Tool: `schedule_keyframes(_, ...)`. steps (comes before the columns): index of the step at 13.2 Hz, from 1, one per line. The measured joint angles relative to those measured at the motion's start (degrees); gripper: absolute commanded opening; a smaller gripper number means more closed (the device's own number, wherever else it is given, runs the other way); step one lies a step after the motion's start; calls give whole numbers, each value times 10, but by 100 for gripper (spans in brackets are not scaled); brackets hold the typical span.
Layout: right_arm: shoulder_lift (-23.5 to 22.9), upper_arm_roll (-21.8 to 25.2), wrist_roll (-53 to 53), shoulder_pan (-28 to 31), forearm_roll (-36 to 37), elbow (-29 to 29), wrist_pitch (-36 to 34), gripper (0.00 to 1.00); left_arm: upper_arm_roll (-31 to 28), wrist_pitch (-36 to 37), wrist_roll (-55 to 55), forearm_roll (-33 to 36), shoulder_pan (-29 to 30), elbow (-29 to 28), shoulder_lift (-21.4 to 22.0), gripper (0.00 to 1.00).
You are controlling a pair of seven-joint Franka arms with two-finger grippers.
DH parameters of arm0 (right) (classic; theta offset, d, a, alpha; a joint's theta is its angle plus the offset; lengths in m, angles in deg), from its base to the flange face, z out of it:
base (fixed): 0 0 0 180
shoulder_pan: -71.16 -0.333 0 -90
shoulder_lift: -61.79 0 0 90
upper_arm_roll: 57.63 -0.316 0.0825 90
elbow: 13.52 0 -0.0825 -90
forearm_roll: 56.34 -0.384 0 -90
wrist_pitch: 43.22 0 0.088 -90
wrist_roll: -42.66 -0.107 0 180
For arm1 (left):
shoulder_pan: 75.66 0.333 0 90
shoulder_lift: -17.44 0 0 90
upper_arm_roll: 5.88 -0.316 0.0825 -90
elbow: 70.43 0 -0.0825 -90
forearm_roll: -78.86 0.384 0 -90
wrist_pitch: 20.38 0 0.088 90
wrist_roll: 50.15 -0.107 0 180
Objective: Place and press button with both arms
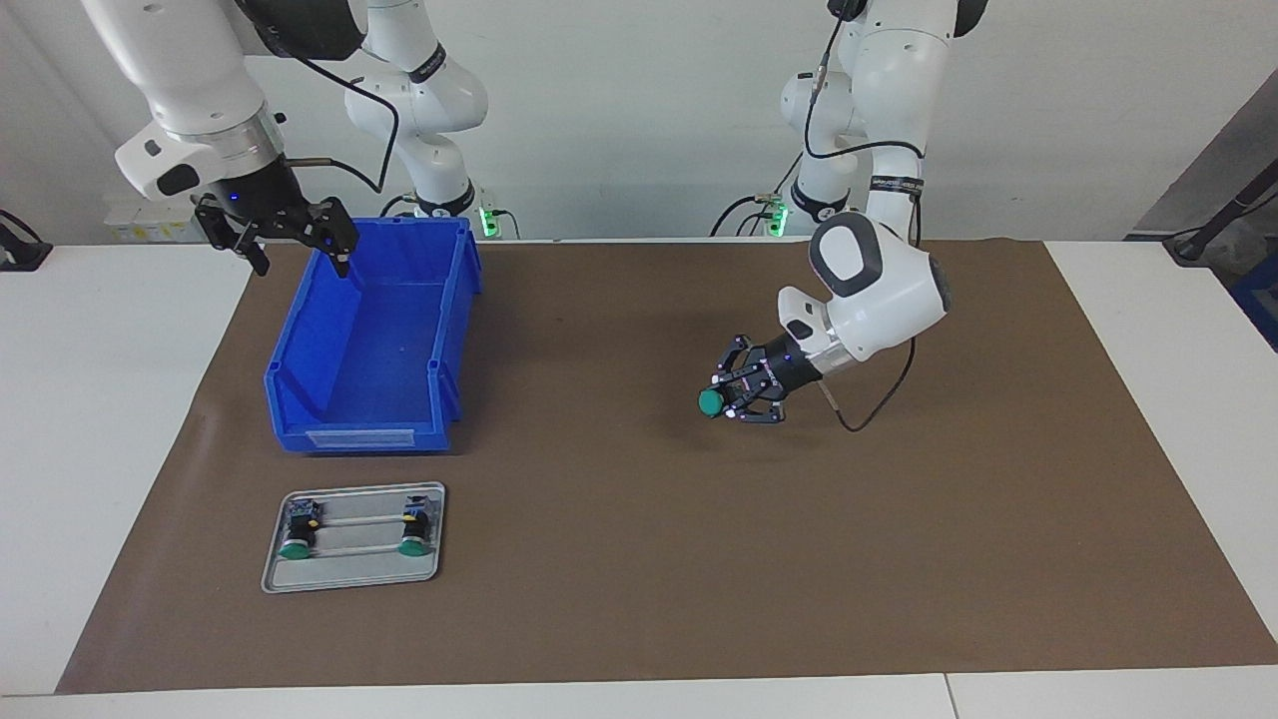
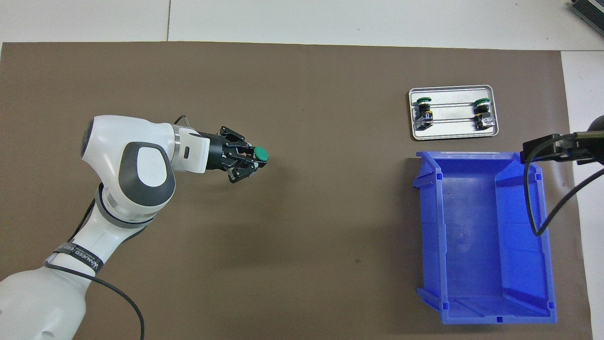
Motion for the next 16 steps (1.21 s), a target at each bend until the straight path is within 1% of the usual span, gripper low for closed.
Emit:
schedule_keyframes(4, 0, 0, 0, 0, 0, 0, 0, 100, 0, 17, -9, -15, 16, -3, 2, 22)
schedule_keyframes(6, 0, 0, 0, 0, 0, 0, 0, 100, 0, 27, -23, -41, 21, -6, 4, 22)
schedule_keyframes(9, 0, 0, 0, 0, 0, 0, 0, 100, 0, 35, -55, -61, 27, -27, 14, 22)
schedule_keyframes(12, 0, 0, 0, 0, 0, 0, 0, 100, 0, 37, -95, -104, 35, -51, 23, 21)
schedule_keyframes(14, 0, 0, 0, 0, 0, 0, 0, 100, 0, 37, -118, -129, 37, -67, 30, 18)
schedule_keyframes(16, 0, 0, 0, 0, 0, 0, 0, 100, 0, 38, -151, -162, 37, -83, 38, 20)
